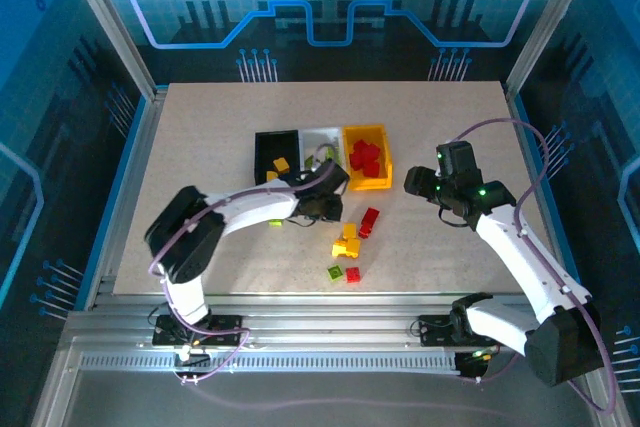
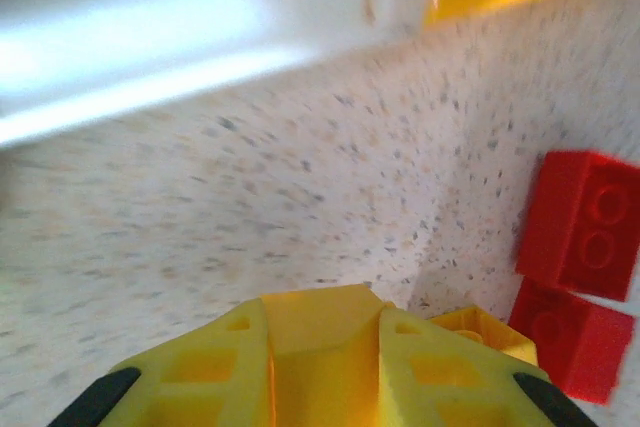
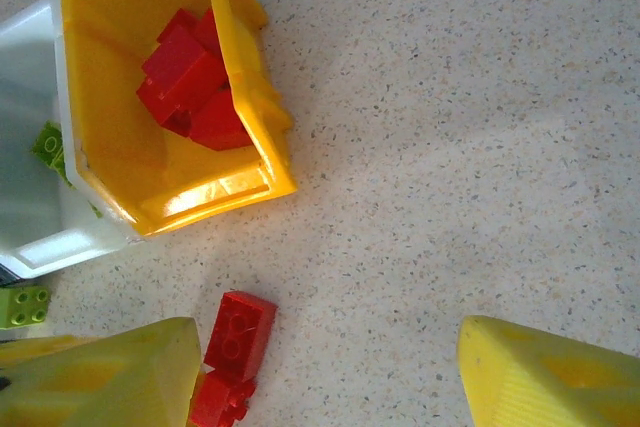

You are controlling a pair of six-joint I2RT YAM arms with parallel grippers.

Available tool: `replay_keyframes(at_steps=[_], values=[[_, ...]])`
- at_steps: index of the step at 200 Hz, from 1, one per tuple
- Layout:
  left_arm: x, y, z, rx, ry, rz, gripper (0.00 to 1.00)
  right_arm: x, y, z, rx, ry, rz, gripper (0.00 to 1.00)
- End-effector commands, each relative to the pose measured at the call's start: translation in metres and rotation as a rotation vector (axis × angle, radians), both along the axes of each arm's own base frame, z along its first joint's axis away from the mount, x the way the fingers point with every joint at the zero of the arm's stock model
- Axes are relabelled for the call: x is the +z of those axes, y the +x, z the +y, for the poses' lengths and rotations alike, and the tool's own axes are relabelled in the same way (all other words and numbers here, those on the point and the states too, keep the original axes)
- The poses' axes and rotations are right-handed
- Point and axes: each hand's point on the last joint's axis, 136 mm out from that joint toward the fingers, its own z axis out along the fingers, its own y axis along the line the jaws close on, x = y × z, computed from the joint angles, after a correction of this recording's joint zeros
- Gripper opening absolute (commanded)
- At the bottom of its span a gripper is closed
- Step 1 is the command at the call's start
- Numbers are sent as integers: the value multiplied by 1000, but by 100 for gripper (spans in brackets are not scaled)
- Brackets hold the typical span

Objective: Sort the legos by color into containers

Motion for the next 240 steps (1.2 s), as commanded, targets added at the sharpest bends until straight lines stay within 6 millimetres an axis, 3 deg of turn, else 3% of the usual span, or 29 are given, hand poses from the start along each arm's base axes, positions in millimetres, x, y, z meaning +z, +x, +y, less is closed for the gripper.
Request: replay_keyframes(at_steps=[1, 47, 73, 93, 108, 135, 179, 204, 227, 240], values=[[32, 16, 36, 111, -11, -76, 25, -4, 2, -1, -19, 26, 5, 70], [59, 73, 101, 324, 33, -183, 26, -8, 3, 1, -16, 33, 17, 70], [46, 109, 137, 449, 79, -177, 26, -10, 2, 0, -18, 28, 25, 70], [35, 128, 154, 504, 78, -153, 26, -11, -1, 2, -3, 30, 34, 70], [29, 138, 154, 499, 88, -140, 29, -12, -3, 4, 16, 36, 44, 70], [25, 147, 149, 483, 97, -126, 45, -18, -7, 14, 60, 67, 69, 71], [67, 148, 129, 455, -43, -181, 66, -45, -19, 25, 89, 89, 139, 74], [106, 132, 110, 397, -161, -238, 78, -58, -23, 40, 115, 86, 175, 74], [140, 102, 89, 311, -248, -301, 98, -75, -23, 54, 123, 71, 227, 74], [151, 81, 81, 266, -271, -323, 99, -84, -21, 64, 125, 70, 250, 74]])
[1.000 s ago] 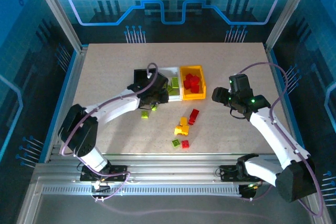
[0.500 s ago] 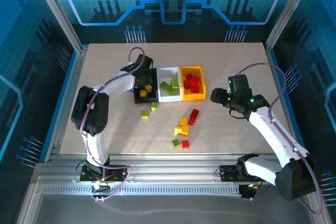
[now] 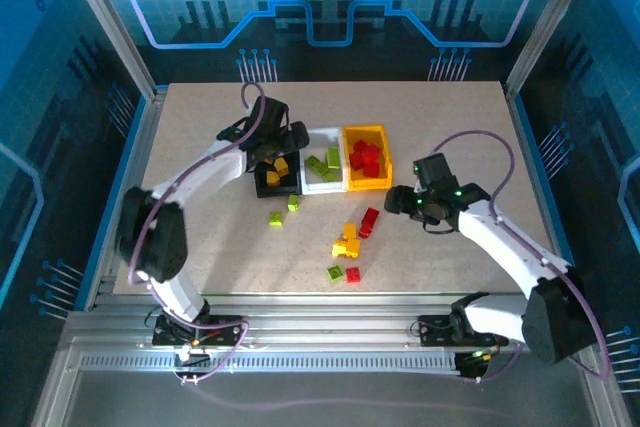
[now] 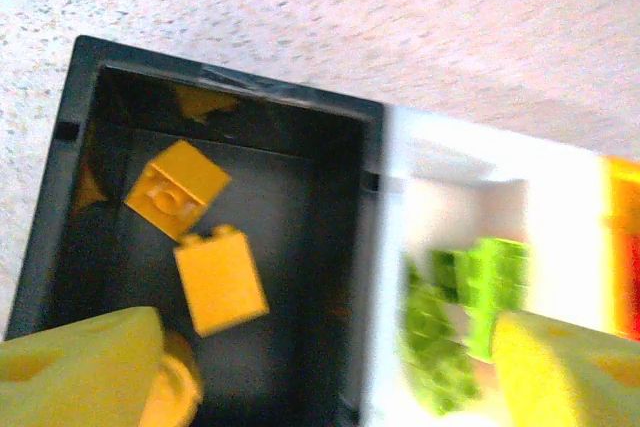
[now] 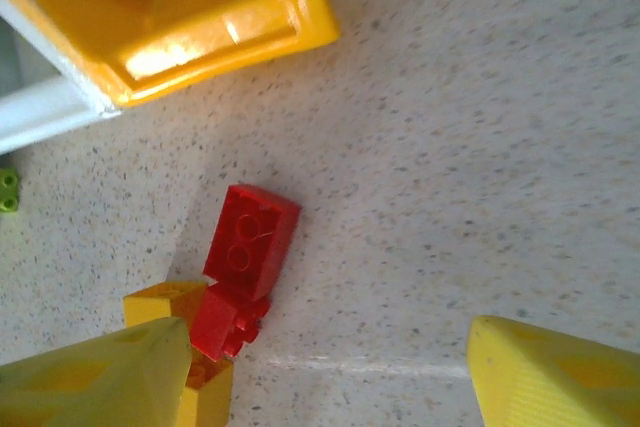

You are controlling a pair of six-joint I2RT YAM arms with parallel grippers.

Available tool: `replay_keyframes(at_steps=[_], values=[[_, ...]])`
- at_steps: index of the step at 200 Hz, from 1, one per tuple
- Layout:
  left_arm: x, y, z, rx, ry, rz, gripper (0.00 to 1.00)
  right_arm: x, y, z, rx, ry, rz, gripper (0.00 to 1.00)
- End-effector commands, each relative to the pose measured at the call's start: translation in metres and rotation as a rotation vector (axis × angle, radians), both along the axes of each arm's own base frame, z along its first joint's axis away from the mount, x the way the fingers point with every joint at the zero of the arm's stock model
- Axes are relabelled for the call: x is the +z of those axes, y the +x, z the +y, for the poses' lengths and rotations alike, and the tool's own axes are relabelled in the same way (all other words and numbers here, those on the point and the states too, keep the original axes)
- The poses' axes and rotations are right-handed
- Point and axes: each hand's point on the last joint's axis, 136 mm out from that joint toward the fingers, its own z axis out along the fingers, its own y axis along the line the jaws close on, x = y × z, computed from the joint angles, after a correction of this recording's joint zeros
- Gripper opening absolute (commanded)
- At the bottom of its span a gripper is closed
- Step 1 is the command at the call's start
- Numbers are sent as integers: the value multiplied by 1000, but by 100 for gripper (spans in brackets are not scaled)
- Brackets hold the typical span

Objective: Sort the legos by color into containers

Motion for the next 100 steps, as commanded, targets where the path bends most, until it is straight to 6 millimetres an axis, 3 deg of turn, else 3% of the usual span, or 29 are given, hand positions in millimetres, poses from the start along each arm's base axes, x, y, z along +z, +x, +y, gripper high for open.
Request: replay_keyframes(at_steps=[1, 25, 34, 65, 100], values=[[38, -35, -29, -120, -84, -91, 99, -15, 3, 16, -12, 5, 37, 74], [37, -75, -32, -164, -103, -113, 99, -29, 9, 36, 12, -32, 68, 75], [31, -89, -31, -170, -114, -114, 99, -25, 18, 45, 14, -52, 59, 75], [-4, -131, -12, -145, -124, -62, 99, -36, 30, 51, -21, -141, 77, 75], [-39, -162, 11, -94, -132, -13, 99, -52, 39, 49, -61, -219, 139, 73]])
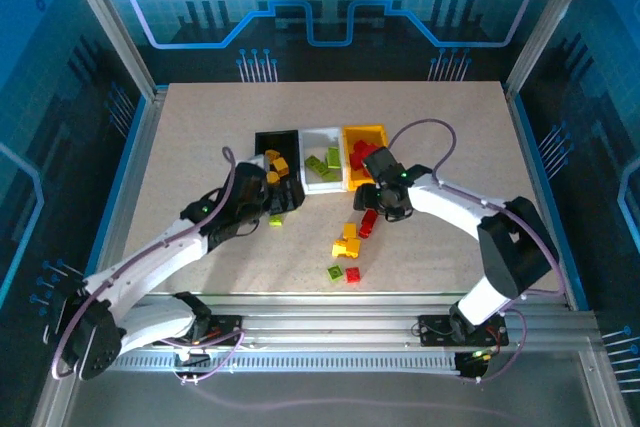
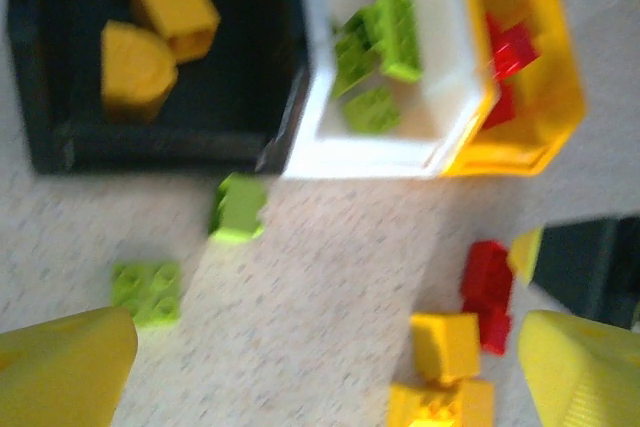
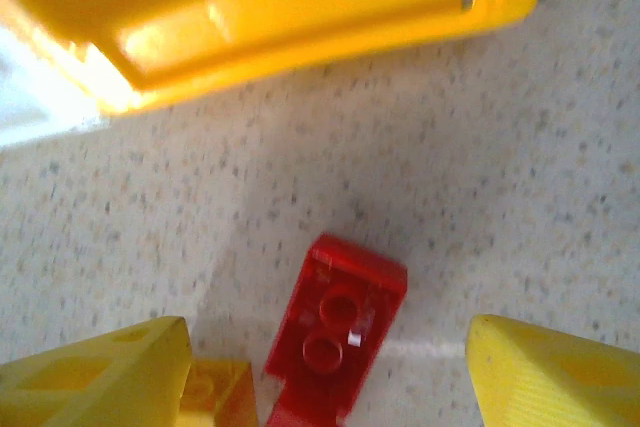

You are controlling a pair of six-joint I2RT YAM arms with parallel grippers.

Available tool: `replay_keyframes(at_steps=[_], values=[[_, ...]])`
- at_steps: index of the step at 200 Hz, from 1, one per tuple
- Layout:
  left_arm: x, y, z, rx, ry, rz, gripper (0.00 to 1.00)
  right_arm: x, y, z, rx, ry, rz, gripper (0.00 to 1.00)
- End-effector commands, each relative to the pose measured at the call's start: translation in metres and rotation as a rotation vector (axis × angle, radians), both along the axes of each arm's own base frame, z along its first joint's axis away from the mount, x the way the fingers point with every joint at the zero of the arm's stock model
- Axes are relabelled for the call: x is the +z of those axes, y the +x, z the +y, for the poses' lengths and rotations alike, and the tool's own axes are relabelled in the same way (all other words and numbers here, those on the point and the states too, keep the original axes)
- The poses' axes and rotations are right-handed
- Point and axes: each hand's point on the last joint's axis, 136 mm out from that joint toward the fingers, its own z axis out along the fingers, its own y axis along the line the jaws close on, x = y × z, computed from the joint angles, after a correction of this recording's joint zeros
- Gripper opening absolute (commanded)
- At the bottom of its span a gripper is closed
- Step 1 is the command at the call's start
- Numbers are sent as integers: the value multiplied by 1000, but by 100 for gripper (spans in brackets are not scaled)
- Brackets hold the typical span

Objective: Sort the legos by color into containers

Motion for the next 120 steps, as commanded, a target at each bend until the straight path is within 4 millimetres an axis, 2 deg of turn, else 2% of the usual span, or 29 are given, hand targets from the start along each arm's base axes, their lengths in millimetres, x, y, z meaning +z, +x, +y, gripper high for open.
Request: replay_keyframes(at_steps=[1, 54, 88, 120], values=[[-8, -15, 11, 50, -37, 9, 99, -11, 4, -9, -68, -90, 40, 73], [-36, -33, 29, 88, 0, 55, 99, -34, -9, -10, -85, -138, 128, 68], [-40, -34, 32, 93, 13, 58, 99, -38, -12, -13, -95, -144, 134, 58], [-42, -34, 33, 94, 21, 58, 99, -46, -17, -19, -107, -139, 162, 46]])
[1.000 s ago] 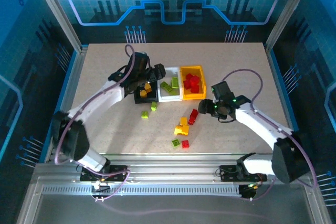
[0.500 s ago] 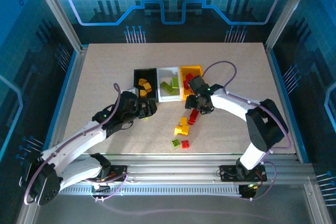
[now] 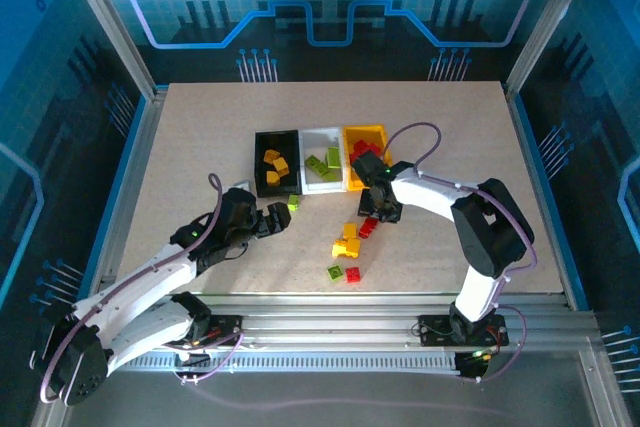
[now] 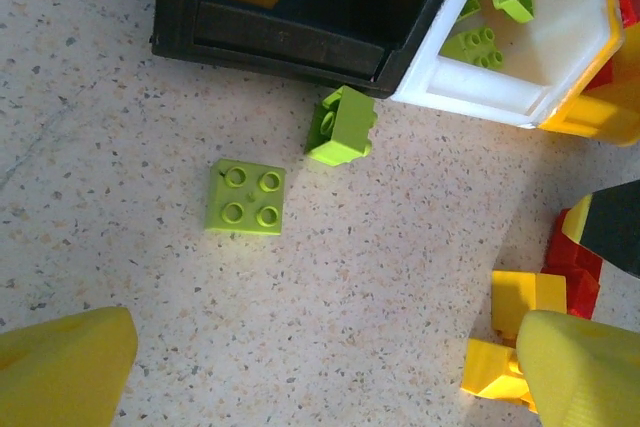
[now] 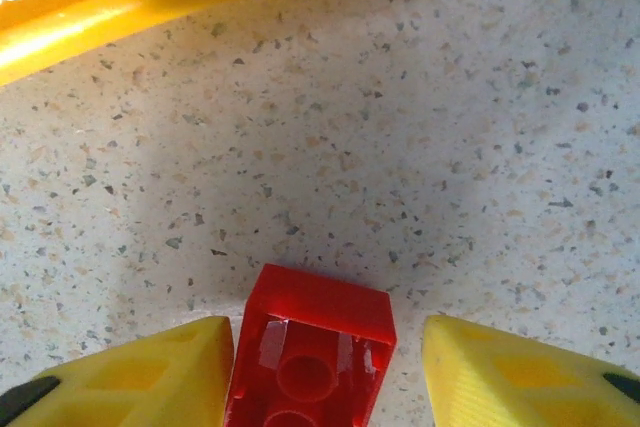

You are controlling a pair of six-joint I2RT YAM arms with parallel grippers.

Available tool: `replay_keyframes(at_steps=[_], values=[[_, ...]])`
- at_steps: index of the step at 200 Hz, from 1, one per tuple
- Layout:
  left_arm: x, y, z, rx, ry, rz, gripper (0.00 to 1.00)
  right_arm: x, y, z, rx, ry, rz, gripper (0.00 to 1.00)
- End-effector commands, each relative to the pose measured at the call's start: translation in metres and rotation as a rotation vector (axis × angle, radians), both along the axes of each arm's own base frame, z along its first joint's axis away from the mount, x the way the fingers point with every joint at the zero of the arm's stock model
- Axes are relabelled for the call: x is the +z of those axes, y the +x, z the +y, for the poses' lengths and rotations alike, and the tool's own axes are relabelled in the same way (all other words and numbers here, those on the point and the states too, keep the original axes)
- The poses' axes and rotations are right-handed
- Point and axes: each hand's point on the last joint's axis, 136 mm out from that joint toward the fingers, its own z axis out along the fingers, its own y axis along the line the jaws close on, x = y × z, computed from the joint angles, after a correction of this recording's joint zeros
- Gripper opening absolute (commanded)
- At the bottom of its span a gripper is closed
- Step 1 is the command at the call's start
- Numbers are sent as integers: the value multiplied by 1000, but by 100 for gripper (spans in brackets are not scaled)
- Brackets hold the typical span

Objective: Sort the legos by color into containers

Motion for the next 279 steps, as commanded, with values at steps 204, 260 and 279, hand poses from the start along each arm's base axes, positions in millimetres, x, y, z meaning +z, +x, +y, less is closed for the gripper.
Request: replay_keyframes(at_steps=[204, 260, 279], values=[[-8, -9, 9, 19, 34, 39, 99, 82, 133, 4, 156, -68, -289, 29], [-9, -10, 7, 2, 30, 45, 99, 72, 145, 22, 172, -55, -289, 41], [-8, -10, 4, -15, 24, 43, 99, 77, 149, 27, 166, -25, -315, 57]])
